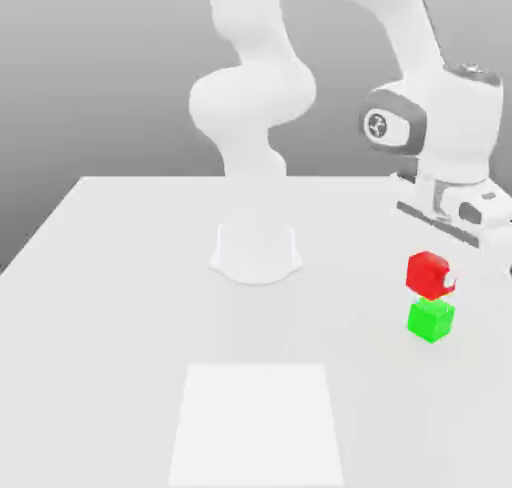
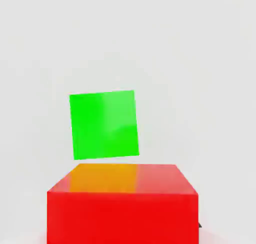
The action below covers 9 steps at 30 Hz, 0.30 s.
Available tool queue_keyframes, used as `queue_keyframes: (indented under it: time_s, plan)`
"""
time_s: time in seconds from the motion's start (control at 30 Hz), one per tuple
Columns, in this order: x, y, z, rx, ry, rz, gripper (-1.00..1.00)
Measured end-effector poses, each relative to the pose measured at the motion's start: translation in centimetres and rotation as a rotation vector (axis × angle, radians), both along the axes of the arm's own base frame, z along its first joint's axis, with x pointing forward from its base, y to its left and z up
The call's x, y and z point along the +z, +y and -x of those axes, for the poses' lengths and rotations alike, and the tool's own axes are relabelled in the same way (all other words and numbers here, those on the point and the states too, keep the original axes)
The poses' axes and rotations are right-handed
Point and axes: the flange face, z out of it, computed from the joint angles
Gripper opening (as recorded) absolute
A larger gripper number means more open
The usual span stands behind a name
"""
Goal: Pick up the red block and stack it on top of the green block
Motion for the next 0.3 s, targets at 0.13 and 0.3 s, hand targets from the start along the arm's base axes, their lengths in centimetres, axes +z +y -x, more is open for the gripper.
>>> queue_keyframes:
  time_s: [0.13,0.3]
  plan:
    - [-3.0,0.4,0.5,0.019,-0.001,-0.001,-1.0]
    - [-5.3,0.2,0.5,0.018,-0.004,0.002,1.0]
